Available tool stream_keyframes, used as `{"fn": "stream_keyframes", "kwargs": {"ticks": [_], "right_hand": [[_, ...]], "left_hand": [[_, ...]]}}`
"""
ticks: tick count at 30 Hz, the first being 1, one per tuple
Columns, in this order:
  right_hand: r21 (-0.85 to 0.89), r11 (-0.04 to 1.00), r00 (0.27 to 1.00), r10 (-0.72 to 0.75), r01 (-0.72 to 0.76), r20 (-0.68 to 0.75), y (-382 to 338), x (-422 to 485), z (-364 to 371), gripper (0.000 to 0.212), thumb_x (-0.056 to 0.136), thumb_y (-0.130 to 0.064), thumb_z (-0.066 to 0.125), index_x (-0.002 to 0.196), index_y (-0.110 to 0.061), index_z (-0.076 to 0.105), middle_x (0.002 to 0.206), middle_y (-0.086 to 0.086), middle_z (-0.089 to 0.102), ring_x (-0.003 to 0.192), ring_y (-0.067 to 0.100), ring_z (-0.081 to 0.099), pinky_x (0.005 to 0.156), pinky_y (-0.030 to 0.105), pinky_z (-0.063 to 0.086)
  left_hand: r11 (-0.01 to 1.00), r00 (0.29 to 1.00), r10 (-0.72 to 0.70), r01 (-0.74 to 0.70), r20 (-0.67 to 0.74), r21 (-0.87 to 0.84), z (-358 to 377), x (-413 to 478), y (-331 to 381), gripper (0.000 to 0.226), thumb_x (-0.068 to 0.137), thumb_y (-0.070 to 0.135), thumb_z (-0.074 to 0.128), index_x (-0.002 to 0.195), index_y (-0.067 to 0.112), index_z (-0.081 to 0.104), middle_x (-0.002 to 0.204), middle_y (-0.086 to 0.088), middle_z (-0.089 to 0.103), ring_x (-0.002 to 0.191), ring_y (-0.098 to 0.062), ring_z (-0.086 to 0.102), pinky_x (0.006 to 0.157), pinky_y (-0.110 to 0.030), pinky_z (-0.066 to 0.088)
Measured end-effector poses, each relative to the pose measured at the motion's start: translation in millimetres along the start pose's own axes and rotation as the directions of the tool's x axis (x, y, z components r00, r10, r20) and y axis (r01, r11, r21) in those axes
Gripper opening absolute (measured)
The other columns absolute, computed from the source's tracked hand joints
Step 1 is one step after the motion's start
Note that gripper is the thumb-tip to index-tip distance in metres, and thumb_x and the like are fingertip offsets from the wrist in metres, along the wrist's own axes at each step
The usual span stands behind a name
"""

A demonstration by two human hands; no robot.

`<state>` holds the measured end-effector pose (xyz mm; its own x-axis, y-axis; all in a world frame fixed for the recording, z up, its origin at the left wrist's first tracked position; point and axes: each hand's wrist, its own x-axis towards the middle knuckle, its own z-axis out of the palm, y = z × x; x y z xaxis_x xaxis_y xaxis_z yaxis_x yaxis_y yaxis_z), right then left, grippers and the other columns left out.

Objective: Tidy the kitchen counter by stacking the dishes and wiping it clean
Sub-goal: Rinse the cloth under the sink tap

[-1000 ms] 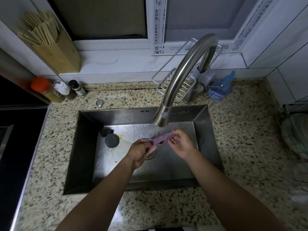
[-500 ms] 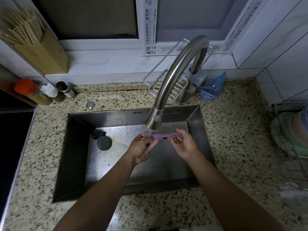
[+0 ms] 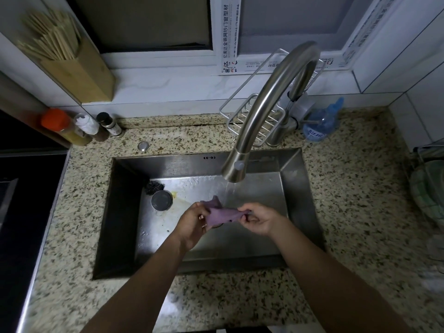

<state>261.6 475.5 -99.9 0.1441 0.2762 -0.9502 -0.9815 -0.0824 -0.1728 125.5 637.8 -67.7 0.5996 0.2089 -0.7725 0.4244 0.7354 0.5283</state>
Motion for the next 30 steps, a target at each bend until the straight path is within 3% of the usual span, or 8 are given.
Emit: {"fn": "stream_keyframes", "kwargs": {"ticks": [3,13,17,19,21,24,27,30], "right_hand": [[-0.008,0.989,0.989,-0.149,0.149,0.0,-3.5,-3.3,13.5,0.011,0.092,0.007,0.057,0.087,0.0,0.064,0.075,0.01,0.067,0.065,0.013,0.062,0.046,0.015,0.049],[-0.226,0.829,0.859,-0.485,0.512,0.165,-33.8,-35.4,40.4,0.033,0.089,0.01,0.06,0.12,0.0,0.054,0.108,0.016,0.062,0.093,0.025,0.06,0.076,0.033,0.05],[-0.308,0.745,0.806,-0.535,0.591,0.252,-33.8,-42.8,56.5,0.051,0.086,0.012,0.063,0.134,-0.003,0.052,0.118,0.018,0.065,0.101,0.027,0.061,0.084,0.037,0.05],[-0.385,0.654,0.758,-0.574,0.652,0.308,-30.8,-46.2,62.5,0.053,0.082,0.006,0.074,0.129,-0.014,0.059,0.121,0.012,0.07,0.11,0.025,0.066,0.093,0.04,0.052],[-0.433,0.586,0.726,-0.597,0.685,0.341,-24.2,-50.2,69.1,0.052,0.081,0.002,0.078,0.124,-0.021,0.06,0.113,-0.001,0.076,0.108,0.014,0.071,0.09,0.032,0.057],[-0.593,0.465,0.734,-0.574,0.657,0.363,-17.9,-51.5,72.5,0.033,0.086,-0.005,0.078,0.117,-0.012,0.068,0.097,-0.005,0.079,0.093,0.008,0.075,0.089,0.034,0.061],[-0.751,0.292,0.758,-0.517,0.593,0.397,-14.0,-53.1,68.6,0.022,0.087,0.0,0.072,0.11,-0.003,0.073,0.099,0.011,0.079,0.09,0.021,0.077,0.092,0.046,0.061],[-0.711,0.32,0.744,-0.521,0.626,0.419,-6.4,-59.7,57.9,0.058,0.082,0.007,0.077,0.129,-0.002,0.046,0.103,0.022,0.075,0.093,0.027,0.076,0.086,0.037,0.063]], "left_hand": [[1.0,1.0,0.015,-0.016,-0.019,-0.027,-2.8,0.0,-3.7,0.017,0.097,0.005,0.052,0.106,0.009,0.067,0.09,-0.004,0.076,0.086,-0.017,0.07,0.061,-0.023,0.055],[0.998,0.997,0.007,-0.011,-0.076,-0.056,6.9,16.1,23.1,0.008,0.096,-0.004,0.06,0.103,0.0,0.06,0.089,-0.013,0.067,0.071,-0.015,0.064,0.057,-0.02,0.056],[0.987,0.993,-0.015,0.034,-0.119,0.159,0.1,11.9,16.0,0.039,0.088,-0.002,0.072,0.117,0.009,0.049,0.107,-0.016,0.069,0.086,-0.025,0.069,0.07,-0.035,0.063],[0.952,0.987,0.056,-0.008,-0.148,0.307,-1.4,13.3,11.3,0.03,0.09,0.003,0.069,0.114,0.016,0.056,0.11,-0.014,0.07,0.087,-0.021,0.068,0.068,-0.031,0.06],[0.976,0.988,0.093,-0.066,-0.122,0.209,1.7,16.2,13.3,0.015,0.099,0.012,0.059,0.113,0.012,0.065,0.118,-0.016,0.068,0.096,-0.022,0.067,0.077,-0.032,0.06],[0.993,0.999,-0.052,0.05,-0.016,-0.103,11.9,19.7,23.6,0.037,0.105,0.035,0.047,0.118,0.003,0.061,0.115,-0.023,0.063,0.108,-0.036,0.062,0.095,-0.049,0.056],[0.955,0.987,-0.155,0.158,0.032,-0.249,16.6,28.0,26.3,0.055,0.102,0.053,0.044,0.115,0.001,0.059,0.115,-0.026,0.062,0.109,-0.041,0.063,0.085,-0.054,0.06],[0.936,0.986,-0.146,0.165,0.084,-0.312,26.3,28.7,21.6,0.049,0.103,0.049,0.046,0.112,0.003,0.06,0.106,-0.024,0.07,0.083,-0.034,0.072,0.063,-0.041,0.063]]}}
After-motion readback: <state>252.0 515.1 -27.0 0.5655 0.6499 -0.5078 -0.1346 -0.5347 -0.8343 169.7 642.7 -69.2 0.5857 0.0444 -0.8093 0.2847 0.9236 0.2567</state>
